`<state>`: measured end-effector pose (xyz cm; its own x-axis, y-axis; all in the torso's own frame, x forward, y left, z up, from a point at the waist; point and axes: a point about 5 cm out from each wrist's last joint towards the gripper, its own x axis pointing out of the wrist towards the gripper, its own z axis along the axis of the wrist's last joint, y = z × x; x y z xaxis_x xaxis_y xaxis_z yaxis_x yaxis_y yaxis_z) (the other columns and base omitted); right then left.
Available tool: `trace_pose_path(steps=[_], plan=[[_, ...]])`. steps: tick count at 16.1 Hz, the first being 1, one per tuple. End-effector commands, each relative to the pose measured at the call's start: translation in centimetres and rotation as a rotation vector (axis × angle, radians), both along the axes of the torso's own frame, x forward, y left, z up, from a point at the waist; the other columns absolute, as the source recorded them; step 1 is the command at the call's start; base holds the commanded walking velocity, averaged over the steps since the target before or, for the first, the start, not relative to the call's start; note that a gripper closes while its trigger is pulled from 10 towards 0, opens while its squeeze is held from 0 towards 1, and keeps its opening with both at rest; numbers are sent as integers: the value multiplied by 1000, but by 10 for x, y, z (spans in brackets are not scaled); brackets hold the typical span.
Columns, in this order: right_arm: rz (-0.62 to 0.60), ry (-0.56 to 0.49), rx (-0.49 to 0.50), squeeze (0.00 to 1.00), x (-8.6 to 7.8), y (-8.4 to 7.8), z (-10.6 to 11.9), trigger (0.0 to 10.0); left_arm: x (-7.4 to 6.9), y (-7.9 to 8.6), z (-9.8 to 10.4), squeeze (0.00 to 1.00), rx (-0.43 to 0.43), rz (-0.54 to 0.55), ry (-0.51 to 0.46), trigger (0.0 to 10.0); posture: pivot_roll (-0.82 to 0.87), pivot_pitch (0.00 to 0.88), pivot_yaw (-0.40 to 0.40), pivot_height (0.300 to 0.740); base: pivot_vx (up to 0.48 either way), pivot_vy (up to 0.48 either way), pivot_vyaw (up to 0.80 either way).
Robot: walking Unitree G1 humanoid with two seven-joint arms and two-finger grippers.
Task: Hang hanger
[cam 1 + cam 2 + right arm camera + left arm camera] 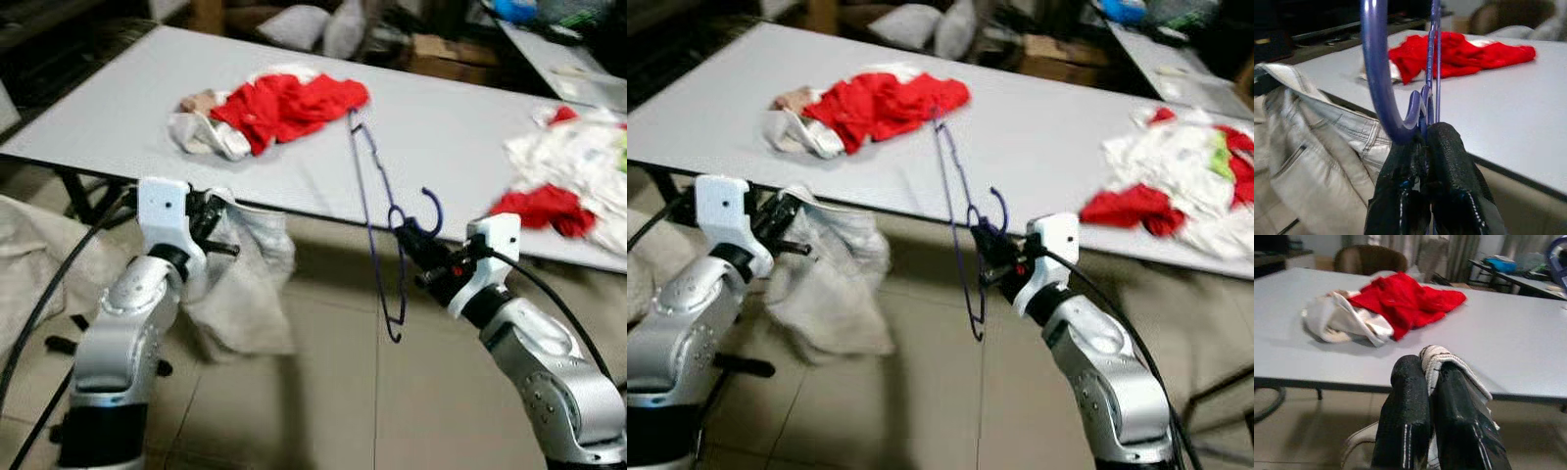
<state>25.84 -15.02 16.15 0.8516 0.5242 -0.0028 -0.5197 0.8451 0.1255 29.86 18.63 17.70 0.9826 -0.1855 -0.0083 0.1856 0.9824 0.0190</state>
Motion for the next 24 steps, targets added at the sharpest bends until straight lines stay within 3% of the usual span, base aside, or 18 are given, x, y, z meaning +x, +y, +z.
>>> trace_pose_path(steps=[1, 8, 12, 13, 15, 17, 19, 20, 21, 23, 24], plan=[[9, -21, -44, 0, -2, -6, 3, 10000, 4, -8, 17, 0, -4, -41, -81, 10000, 57, 0, -98, 740, 398, 0, 0], [264, -45, -209, 0, -16, -29, 24, 10000, 26, -5, 41, 0, 16, -93, -139, 10000, 52, 0, -88, 740, 400, 0, 0], [412, 48, -317, 0, -32, -49, 27, 10000, 46, -7, 66, 0, 52, -137, -197, 10000, 54, 0, -90, 740, 400, 0, 0], [480, 117, -367, 0, -44, -60, 30, 10000, 54, -11, 77, 0, 61, -165, -221, 10000, 54, 0, -90, 740, 401, 0, 0], [542, 152, -371, 0, -53, -69, 40, 10000, 65, -23, 96, 0, 67, -233, -262, 10000, 48, 0, -79, 740, 405, 0, 0], [606, 155, -349, 0, -56, -64, 45, 10000, 72, -33, 109, 0, 54, -276, -292, 10000, 47, 0, -77, 740, 411, 0, 0], [731, 170, -322, 0, -60, -48, 46, 10000, 81, -52, 129, 0, 74, -349, -338, 10000, 55, 0, -88, 740, 411, 0, 0], [784, 170, -328, 0, -59, -37, 42, 10000, 84, -70, 153, 0, 21, -408, -392, 10000, 55, 0, -90, 740, 412, 0, 0], [789, 171, -337, 0, -57, -34, 40, 10000, 83, -76, 161, 0, -6, -437, -410, 10000, 55, 0, -90, 740, 412, 0, 0], [677, 161, -438, 0, -33, -24, 25, 10000, 73, -102, 194, 0, -83, -573, -494, 10000, 53, 0, -85, 740, 411, 0, 0], [563, 145, -492, 0, -14, -21, 18, 10000, 64, -114, 213, 0, -115, -654, -545, 10000, 53, 0, -85, 740, 405, 0, 0]])
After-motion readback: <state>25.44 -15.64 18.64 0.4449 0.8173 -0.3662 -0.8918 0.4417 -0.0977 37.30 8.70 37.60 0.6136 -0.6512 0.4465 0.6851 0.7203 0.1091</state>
